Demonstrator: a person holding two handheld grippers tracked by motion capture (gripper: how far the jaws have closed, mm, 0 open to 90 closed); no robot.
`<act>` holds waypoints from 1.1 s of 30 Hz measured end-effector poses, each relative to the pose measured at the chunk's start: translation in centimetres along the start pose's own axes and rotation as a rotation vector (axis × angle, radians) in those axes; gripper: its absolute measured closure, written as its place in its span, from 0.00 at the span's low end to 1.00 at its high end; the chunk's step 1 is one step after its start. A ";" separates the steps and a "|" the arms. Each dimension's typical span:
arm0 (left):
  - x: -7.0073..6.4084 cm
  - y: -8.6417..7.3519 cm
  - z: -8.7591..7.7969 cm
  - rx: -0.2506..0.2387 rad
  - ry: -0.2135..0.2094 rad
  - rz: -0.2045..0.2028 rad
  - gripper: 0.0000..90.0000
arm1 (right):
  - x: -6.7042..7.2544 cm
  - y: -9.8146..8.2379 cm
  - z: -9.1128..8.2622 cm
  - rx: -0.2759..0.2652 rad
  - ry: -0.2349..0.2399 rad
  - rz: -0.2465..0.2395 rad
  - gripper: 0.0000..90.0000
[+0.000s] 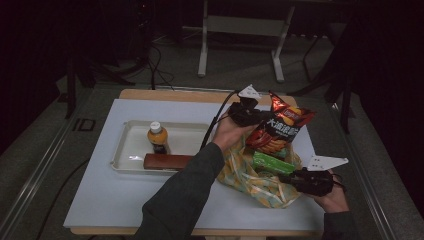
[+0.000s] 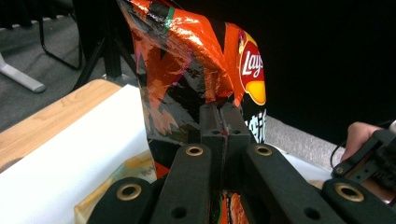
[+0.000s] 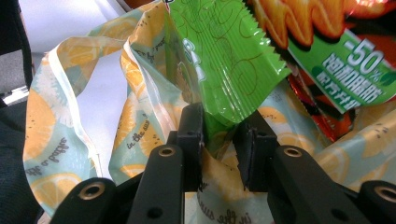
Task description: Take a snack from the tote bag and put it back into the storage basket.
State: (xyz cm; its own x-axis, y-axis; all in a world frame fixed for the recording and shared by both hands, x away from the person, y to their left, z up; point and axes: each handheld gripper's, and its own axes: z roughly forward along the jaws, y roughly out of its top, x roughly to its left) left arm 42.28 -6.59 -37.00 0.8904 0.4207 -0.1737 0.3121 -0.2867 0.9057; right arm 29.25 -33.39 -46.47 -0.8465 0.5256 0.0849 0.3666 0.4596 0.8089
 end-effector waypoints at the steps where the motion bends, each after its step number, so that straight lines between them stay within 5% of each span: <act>1: 0.0 0.1 -0.1 -0.005 0.001 -0.002 1.00 | 0.0 0.0 0.0 0.000 0.000 0.000 0.81; 13: -0.9 1.7 -0.9 -0.042 -0.007 0.027 1.00 | 0.0 -0.1 -0.1 -0.001 0.000 0.002 0.81; 33: 0.2 2.5 -6.1 -0.120 0.031 0.025 1.00 | -0.1 -0.2 -0.1 0.000 -0.003 0.005 0.81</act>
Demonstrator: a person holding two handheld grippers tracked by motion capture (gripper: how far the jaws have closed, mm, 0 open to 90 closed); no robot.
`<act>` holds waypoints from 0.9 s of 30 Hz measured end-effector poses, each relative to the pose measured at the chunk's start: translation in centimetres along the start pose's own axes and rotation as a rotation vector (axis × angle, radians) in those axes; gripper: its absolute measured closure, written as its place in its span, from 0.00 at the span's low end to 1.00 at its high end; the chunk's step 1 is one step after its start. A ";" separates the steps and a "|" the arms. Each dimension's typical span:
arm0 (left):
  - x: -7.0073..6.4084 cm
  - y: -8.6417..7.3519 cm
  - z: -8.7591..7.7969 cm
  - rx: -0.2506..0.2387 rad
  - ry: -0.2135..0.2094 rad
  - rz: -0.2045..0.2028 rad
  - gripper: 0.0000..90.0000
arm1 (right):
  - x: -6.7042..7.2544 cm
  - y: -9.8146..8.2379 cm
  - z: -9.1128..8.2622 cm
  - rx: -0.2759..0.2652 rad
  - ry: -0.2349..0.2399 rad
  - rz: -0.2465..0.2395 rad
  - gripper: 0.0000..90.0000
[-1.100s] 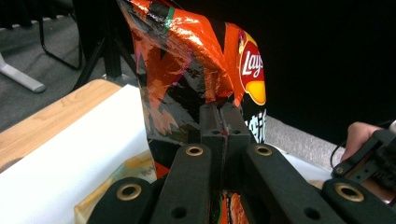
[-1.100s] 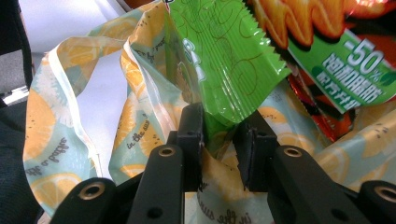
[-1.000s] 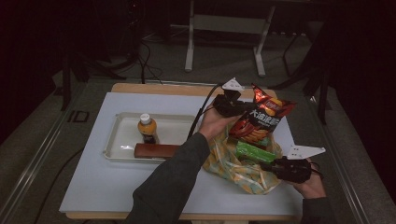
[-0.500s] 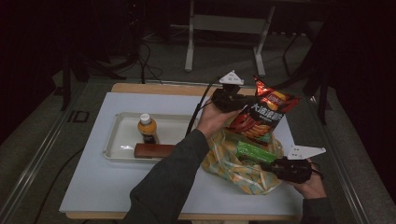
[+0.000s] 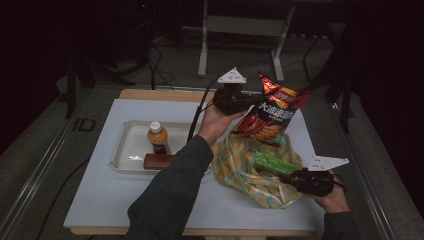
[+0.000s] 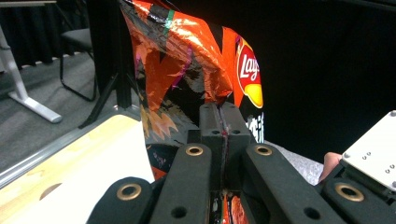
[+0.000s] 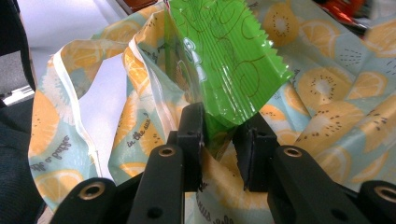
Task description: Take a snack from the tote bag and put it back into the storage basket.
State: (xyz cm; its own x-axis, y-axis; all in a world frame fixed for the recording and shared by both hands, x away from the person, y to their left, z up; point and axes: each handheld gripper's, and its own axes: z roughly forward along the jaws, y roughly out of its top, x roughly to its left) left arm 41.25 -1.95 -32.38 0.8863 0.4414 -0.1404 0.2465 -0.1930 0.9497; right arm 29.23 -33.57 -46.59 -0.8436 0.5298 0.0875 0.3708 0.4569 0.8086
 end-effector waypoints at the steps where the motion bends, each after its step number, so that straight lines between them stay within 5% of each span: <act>1: 0.0 0.0 0.0 0.000 0.000 0.000 1.00 | 0.0 0.0 0.0 0.000 0.000 0.000 0.81; 27: 3.1 -0.9 -6.8 -0.011 0.057 -0.006 1.00 | 0.0 0.0 0.1 -0.003 0.002 0.004 0.82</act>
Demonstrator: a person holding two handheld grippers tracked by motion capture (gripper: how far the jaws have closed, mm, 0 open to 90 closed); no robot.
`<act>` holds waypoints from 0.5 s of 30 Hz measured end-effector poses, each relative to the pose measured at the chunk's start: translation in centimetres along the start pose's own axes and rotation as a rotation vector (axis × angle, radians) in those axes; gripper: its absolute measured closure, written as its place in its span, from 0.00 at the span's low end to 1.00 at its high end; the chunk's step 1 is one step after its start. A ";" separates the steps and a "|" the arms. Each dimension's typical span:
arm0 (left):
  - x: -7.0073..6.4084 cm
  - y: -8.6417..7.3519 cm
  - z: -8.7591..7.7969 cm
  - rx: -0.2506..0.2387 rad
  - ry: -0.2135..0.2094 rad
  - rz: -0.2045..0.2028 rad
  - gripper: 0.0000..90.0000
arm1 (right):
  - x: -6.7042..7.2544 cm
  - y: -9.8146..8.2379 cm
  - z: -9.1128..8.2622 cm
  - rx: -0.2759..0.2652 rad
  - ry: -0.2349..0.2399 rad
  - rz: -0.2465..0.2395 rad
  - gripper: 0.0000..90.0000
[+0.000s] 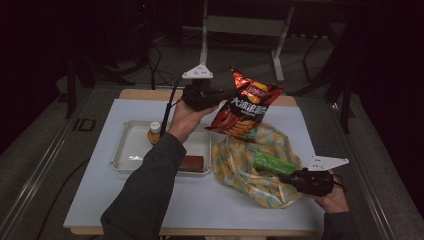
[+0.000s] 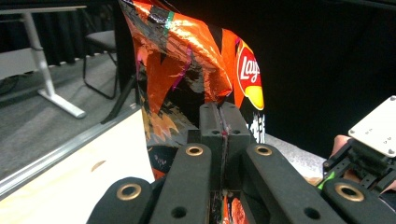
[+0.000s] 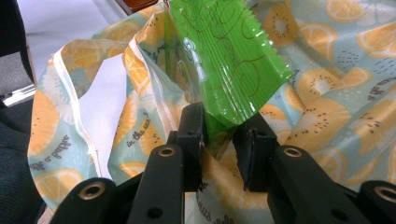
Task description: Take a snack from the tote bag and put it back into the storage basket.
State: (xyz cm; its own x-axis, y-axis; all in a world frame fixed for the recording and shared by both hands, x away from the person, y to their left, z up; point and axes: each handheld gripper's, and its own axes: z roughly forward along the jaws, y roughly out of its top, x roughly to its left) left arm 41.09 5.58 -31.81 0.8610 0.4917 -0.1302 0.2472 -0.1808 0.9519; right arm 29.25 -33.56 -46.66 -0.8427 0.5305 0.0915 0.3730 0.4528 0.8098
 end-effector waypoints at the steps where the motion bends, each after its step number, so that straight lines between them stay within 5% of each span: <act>1: 0.1 0.0 -0.3 -0.002 0.004 0.000 1.00 | 0.0 0.0 0.0 0.000 -0.001 -0.001 0.82; 15: 1.8 -0.9 -2.8 -0.002 0.018 -0.014 1.00 | 0.0 0.0 0.0 0.000 0.001 0.001 0.82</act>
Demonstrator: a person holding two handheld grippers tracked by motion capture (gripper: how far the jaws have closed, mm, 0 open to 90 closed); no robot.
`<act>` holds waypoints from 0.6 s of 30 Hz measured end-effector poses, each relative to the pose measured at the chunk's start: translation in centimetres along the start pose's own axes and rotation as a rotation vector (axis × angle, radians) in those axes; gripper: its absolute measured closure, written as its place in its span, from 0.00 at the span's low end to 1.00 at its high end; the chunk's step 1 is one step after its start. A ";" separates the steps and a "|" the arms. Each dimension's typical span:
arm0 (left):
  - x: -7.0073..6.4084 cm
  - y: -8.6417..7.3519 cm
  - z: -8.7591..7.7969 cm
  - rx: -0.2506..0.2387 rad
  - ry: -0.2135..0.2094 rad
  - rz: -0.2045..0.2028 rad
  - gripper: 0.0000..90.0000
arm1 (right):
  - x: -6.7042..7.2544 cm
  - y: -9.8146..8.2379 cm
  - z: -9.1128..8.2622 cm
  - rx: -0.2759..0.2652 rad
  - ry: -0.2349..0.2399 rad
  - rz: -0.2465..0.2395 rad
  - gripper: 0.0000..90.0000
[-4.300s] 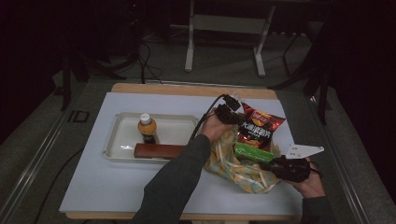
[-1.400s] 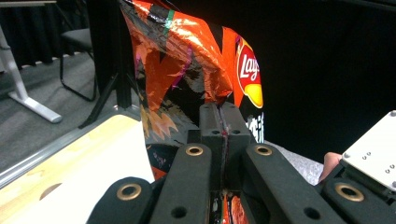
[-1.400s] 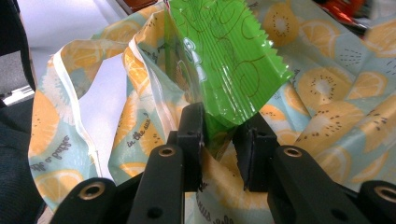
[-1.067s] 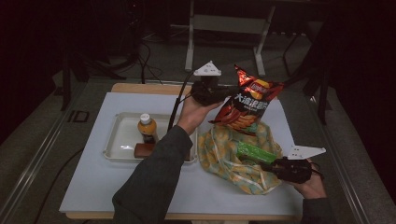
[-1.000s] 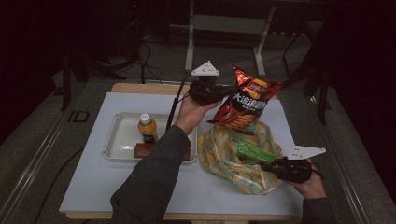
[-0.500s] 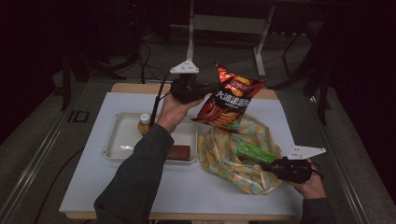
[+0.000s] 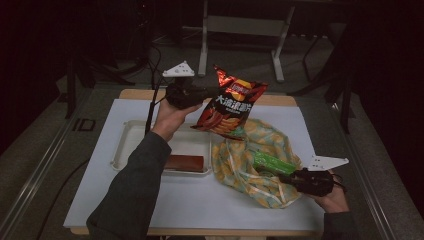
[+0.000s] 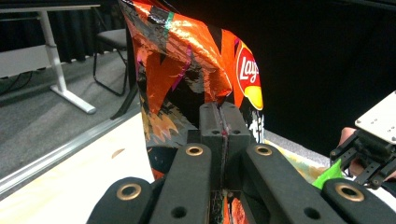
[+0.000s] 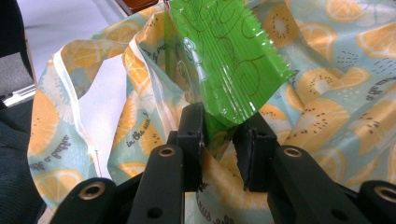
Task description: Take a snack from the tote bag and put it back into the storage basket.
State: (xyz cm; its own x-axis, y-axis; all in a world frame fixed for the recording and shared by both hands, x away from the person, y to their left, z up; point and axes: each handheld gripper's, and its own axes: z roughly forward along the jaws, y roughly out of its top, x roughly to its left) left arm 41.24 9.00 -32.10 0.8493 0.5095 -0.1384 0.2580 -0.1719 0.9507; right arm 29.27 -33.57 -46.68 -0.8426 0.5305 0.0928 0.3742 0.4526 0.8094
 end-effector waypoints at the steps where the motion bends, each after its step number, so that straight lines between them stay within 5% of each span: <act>1: 0.3 -0.1 -0.4 0.000 0.002 -0.001 1.00 | 0.0 0.0 0.0 0.001 0.000 0.001 0.82; 18: 2.8 -1.2 -2.7 0.002 0.041 -0.044 1.00 | 0.0 0.0 0.0 0.000 0.001 0.000 0.82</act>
State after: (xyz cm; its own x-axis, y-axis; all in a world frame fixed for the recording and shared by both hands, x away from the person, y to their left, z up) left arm 42.05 12.90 -32.91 0.8174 0.5510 -0.1681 0.2955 -0.1507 0.9434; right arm 29.29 -33.57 -46.69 -0.8429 0.5299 0.0930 0.3741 0.4530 0.8093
